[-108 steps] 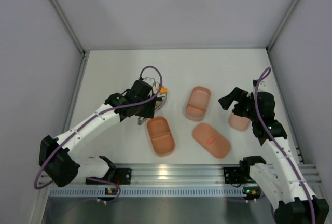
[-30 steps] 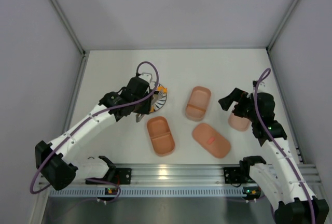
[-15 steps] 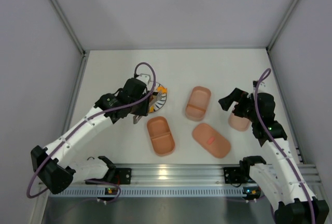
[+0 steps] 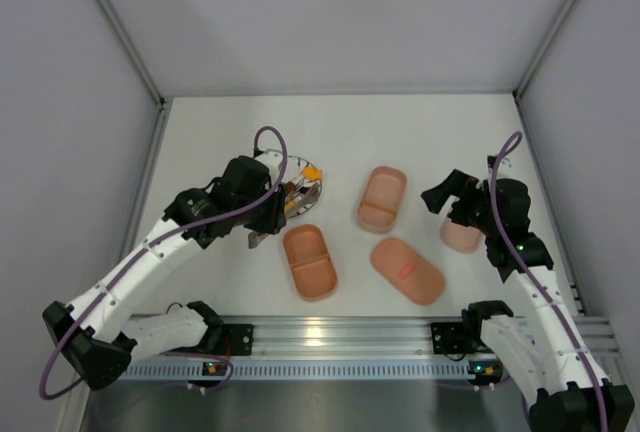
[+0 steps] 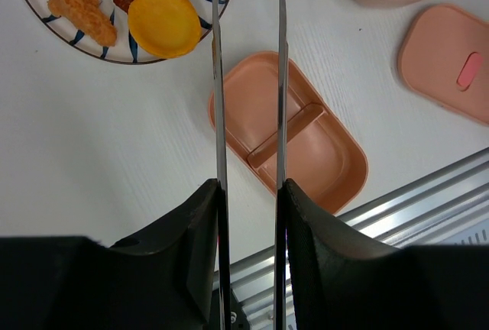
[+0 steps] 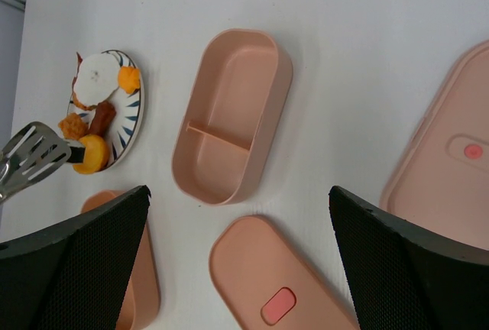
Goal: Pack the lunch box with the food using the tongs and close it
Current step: Pick up the fake food from the plate, then place the fake food in the packing box.
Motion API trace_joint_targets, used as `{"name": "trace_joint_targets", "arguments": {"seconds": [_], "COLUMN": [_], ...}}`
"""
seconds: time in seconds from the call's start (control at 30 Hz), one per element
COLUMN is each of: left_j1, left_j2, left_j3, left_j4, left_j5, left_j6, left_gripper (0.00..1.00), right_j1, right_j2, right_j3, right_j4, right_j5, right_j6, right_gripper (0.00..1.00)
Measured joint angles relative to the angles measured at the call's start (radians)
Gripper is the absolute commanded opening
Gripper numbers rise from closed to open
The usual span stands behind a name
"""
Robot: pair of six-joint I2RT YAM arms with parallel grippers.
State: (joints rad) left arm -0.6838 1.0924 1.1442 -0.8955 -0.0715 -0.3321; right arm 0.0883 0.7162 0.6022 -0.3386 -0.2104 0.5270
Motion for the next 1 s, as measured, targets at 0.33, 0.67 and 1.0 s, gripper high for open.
{"name": "trace_joint_targets", "arguments": {"seconds": [0.33,0.67,1.0], "left_j1": [0.0,0.0,0.0], "left_j2": [-0.077,-0.09,-0.106], "left_j3": [-0.023,-0.026,-0.026], "left_j4": [-0.041,-0.09,-0.169], "left_j5": [0.089,0.116,0.151], "left_j6": [0.018,0.021,0.029], "left_gripper": [0.23,0.23,0.25], "right_j1": [0.0,0.0,0.0], "right_j2": [0.013,0.013,0.013], "right_j3": [0.0,0.0,0.0], "right_j4": [0.002,0.002,0.001], "right_j5": [0.0,0.0,0.0], "right_j6": [0.0,0.0,0.0], "right_gripper": [0.99,0.99,0.99]}}
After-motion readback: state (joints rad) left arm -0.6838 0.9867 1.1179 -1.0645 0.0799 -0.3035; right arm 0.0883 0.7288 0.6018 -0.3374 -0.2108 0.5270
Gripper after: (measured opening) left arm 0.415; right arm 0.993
